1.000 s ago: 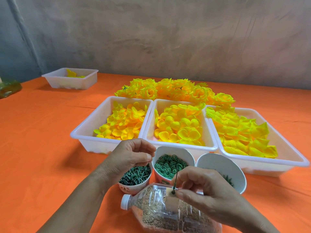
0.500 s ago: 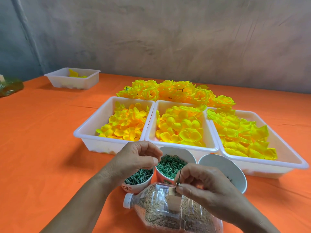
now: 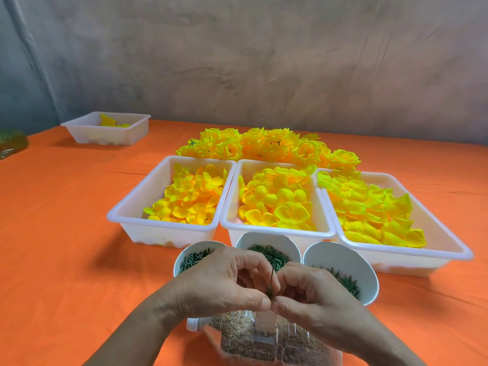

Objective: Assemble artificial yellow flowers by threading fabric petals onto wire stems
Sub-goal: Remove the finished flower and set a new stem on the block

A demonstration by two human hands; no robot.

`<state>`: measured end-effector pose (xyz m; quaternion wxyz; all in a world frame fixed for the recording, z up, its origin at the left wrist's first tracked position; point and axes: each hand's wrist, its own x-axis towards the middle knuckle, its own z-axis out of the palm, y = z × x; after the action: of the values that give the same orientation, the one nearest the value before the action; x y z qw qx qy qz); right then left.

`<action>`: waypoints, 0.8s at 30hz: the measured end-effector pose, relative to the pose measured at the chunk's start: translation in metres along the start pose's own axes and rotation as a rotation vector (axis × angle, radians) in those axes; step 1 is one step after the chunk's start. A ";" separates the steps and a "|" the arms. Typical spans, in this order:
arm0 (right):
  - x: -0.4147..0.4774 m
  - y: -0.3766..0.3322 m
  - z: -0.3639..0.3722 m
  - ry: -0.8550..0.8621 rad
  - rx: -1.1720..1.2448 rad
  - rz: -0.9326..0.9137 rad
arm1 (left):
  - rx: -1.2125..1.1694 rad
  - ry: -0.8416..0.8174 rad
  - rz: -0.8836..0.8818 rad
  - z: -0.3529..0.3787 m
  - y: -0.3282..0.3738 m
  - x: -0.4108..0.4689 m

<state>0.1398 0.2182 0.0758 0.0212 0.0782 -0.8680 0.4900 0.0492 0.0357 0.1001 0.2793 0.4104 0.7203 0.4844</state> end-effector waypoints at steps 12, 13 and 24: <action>-0.002 -0.003 0.000 0.011 0.010 0.034 | -0.058 0.000 0.011 -0.004 0.011 0.003; -0.002 -0.004 0.000 0.012 0.010 0.044 | -0.132 0.000 0.017 -0.006 0.013 0.003; -0.004 -0.008 -0.002 -0.034 0.033 0.045 | -0.275 0.027 0.100 -0.011 0.029 0.003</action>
<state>0.1444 0.2164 0.0827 -0.0058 0.0670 -0.8614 0.5034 0.0483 0.0392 0.1310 0.2989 0.3971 0.6297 0.5970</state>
